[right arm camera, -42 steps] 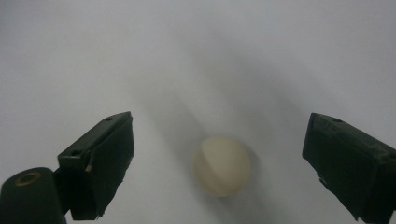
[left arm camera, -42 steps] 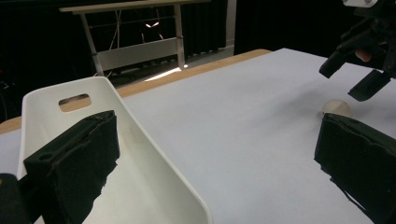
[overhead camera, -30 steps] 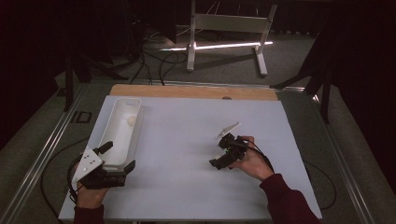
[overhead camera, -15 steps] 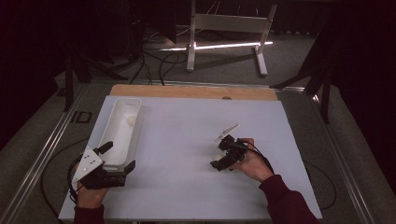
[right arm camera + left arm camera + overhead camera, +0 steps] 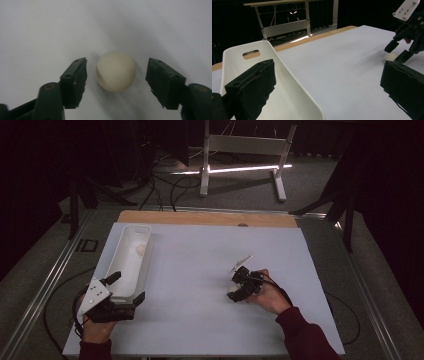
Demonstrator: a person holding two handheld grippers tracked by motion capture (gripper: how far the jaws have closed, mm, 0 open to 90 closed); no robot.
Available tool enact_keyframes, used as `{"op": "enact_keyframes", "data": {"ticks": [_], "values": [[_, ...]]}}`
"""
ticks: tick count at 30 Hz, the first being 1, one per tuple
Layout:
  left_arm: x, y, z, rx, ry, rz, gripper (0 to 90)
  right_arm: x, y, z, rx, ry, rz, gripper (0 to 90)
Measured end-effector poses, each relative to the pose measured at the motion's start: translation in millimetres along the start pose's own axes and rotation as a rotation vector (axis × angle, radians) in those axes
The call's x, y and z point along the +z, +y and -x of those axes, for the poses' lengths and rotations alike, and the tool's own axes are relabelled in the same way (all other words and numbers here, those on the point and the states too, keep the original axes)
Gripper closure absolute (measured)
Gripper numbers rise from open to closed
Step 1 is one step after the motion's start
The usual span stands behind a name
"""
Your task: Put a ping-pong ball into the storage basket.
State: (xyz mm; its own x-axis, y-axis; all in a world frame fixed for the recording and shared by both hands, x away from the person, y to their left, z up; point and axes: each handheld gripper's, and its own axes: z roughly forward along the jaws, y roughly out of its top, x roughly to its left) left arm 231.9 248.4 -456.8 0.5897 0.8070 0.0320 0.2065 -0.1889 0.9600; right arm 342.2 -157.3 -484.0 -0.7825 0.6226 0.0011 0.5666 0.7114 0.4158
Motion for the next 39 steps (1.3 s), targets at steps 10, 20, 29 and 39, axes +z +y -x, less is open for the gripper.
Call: {"op": "enact_keyframes", "data": {"ticks": [10,20,29,39], "values": [[-0.2,-0.1,-0.4,0.000,0.001,-0.001,0.7,9.0,1.1,0.1,-0.010,0.002,-0.036,43.5],[-0.4,0.1,-0.2,0.001,0.003,0.001,0.7,8.7,0.7,0.4,0.000,0.007,-0.034,50.2],[-0.2,0.2,0.1,0.002,0.002,0.001,0.7,3.2,1.3,-0.7,0.004,0.012,-0.021,50.3],[-0.7,0.4,-0.1,0.001,0.004,0.003,0.7,-2.1,3.6,-1.2,0.000,0.015,-0.006,50.3]]}}
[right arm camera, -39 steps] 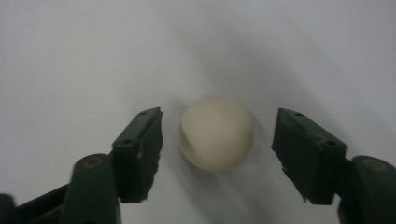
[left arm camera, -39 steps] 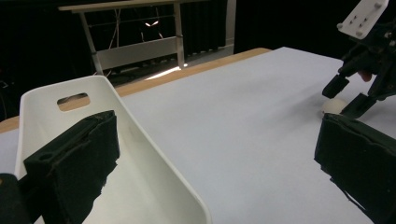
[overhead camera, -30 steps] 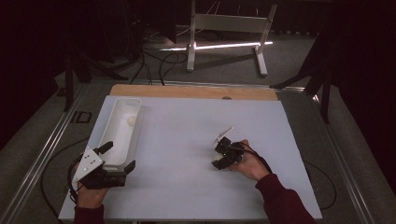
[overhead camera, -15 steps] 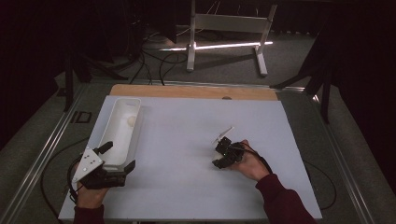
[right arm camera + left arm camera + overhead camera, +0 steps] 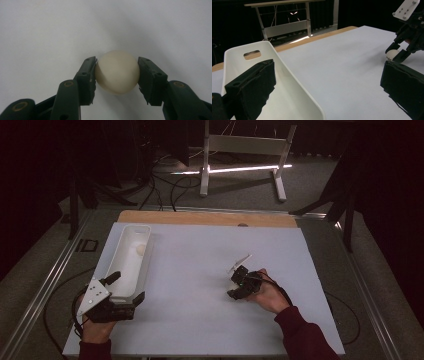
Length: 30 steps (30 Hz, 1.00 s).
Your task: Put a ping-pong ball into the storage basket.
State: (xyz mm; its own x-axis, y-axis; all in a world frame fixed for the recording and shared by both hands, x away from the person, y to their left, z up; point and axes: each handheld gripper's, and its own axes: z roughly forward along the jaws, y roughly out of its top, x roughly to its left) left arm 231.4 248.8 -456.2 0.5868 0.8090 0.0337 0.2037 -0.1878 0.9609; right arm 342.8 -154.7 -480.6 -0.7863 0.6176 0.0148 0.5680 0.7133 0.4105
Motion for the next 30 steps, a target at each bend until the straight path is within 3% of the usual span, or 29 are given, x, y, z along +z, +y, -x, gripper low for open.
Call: {"op": "enact_keyframes", "data": {"ticks": [17,30], "values": [[0.8,-0.1,0.8,0.002,-0.002,-0.004,0.6,-8.4,2.2,-0.3,0.006,-0.015,0.029,50.4],[0.9,-0.2,0.7,0.002,-0.002,-0.005,0.7,-18.4,11.8,-4.3,-0.019,-0.022,0.044,50.4]]}}
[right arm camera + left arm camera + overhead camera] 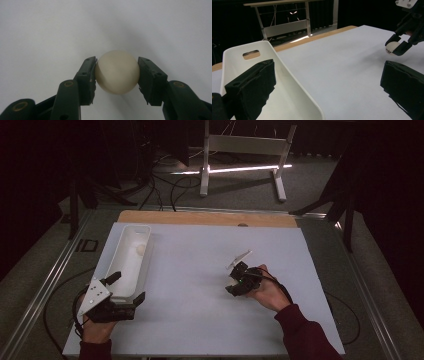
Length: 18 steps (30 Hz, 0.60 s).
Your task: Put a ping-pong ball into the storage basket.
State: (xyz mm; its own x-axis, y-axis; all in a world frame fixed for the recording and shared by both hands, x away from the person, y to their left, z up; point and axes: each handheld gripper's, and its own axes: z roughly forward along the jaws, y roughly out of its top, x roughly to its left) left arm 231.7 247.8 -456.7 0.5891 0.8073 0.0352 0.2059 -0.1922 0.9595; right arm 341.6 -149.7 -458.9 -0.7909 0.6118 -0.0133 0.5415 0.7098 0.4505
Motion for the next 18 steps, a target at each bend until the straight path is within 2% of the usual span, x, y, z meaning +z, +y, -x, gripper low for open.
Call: {"op": "enact_keyframes", "data": {"ticks": [3,6,18], "values": [[0.1,0.0,0.1,0.000,-0.001,0.000,0.7,-1.1,1.4,0.7,-0.014,-0.007,-0.001,50.4],[0.2,0.0,0.2,0.000,0.000,-0.001,0.6,-2.4,3.2,-0.1,-0.004,-0.005,0.003,50.4],[0.8,-0.1,0.4,0.001,0.000,-0.004,0.6,-7.1,8.4,-0.3,-0.016,-0.009,0.009,50.4]]}}
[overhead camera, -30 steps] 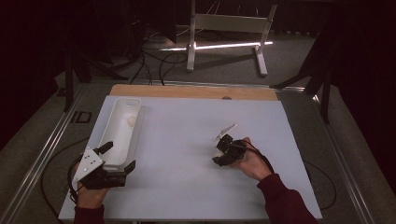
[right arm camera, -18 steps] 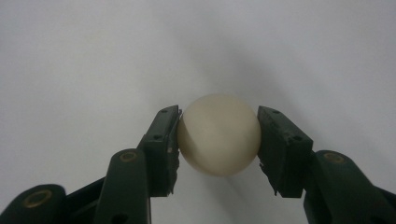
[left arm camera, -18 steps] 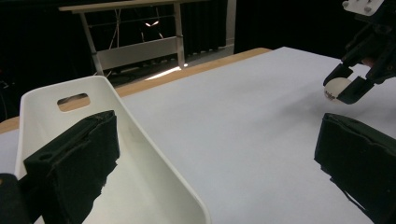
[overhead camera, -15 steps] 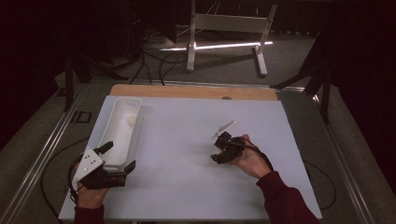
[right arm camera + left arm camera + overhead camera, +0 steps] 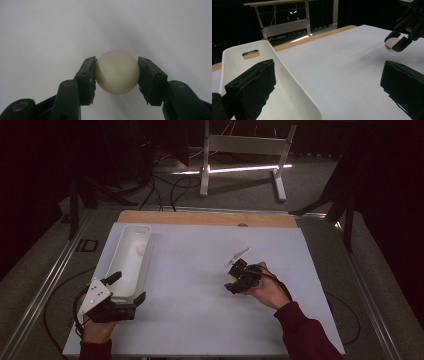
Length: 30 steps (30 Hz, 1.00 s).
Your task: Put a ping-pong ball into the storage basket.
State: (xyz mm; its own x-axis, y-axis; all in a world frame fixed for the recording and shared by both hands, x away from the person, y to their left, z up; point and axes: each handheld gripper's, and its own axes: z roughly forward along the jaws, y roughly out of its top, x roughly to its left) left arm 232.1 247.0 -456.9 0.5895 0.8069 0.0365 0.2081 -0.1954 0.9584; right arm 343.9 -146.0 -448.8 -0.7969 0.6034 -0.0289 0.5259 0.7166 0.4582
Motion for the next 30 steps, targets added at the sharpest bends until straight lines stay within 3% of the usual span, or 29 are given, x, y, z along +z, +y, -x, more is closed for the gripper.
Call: {"op": "enact_keyframes", "data": {"ticks": [30], "values": [[-0.2,0.2,-0.4,-0.001,0.008,-0.004,0.7,-11.1,23.9,-8.0,-0.034,-0.011,0.025,50.4]]}}
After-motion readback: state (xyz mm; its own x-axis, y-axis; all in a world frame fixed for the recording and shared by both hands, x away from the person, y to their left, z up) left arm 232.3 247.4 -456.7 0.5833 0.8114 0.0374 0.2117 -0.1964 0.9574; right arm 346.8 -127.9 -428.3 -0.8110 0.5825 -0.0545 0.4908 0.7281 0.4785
